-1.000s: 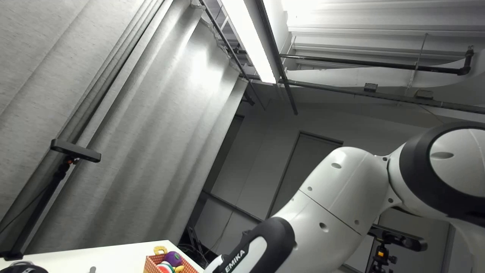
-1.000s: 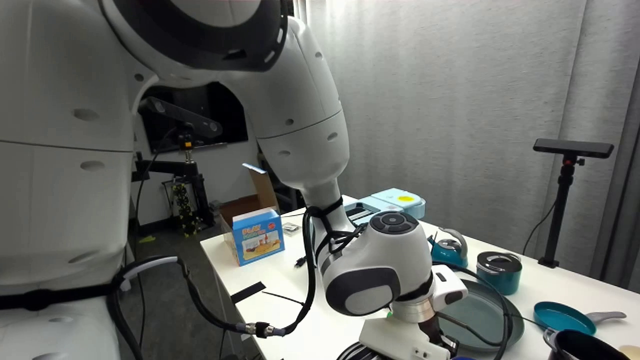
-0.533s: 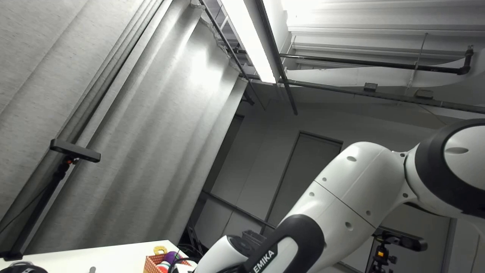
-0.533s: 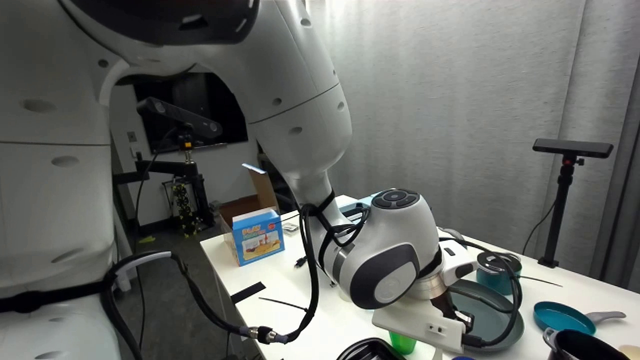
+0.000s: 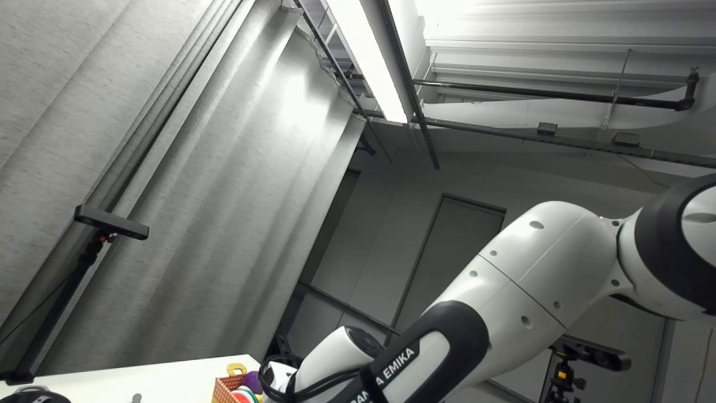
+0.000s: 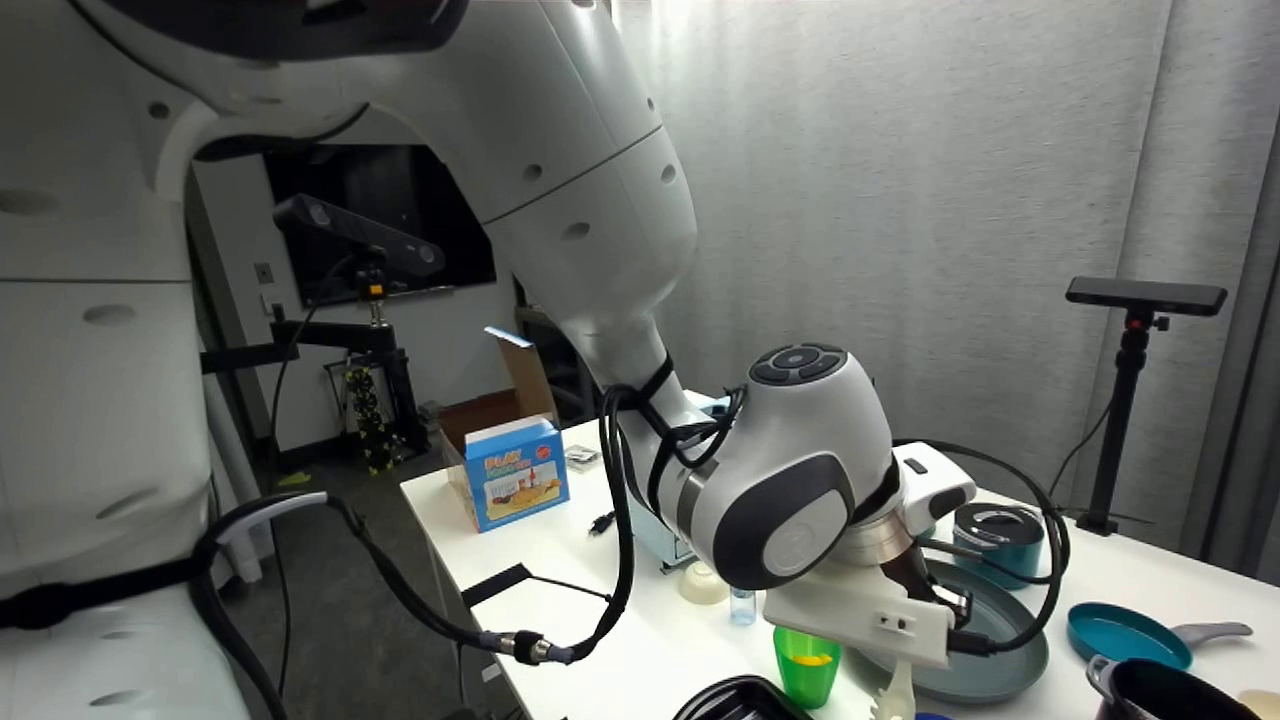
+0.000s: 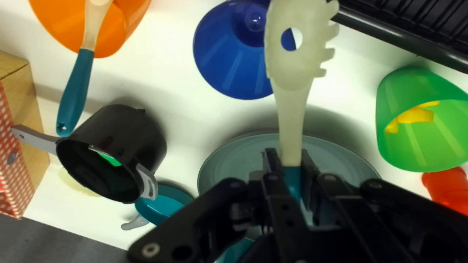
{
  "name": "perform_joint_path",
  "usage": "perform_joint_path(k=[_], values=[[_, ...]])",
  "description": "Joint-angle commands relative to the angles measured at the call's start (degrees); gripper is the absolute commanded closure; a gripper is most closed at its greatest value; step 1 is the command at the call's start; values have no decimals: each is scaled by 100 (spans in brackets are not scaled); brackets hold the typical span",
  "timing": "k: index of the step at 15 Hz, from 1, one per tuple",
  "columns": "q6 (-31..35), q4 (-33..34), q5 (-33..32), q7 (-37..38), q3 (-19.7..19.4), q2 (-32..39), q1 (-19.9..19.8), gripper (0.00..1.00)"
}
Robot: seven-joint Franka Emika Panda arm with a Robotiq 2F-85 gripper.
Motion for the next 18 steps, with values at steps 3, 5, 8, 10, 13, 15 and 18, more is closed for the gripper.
perform_joint_path(k=[3,5,8,10,13,15,18], values=[[95,208,-782,405,232,-89,-439,96],[37,332,-1061,490,352,-101,-647,96],[40,439,-658,144,483,-88,-812,96],[34,474,-462,76,669,-80,-1009,96],[-2,507,22,-85,1199,-59,-1463,96],[29,553,383,-290,1617,-15,-1815,96],[50,676,930,-701,2299,62,-2445,96]])
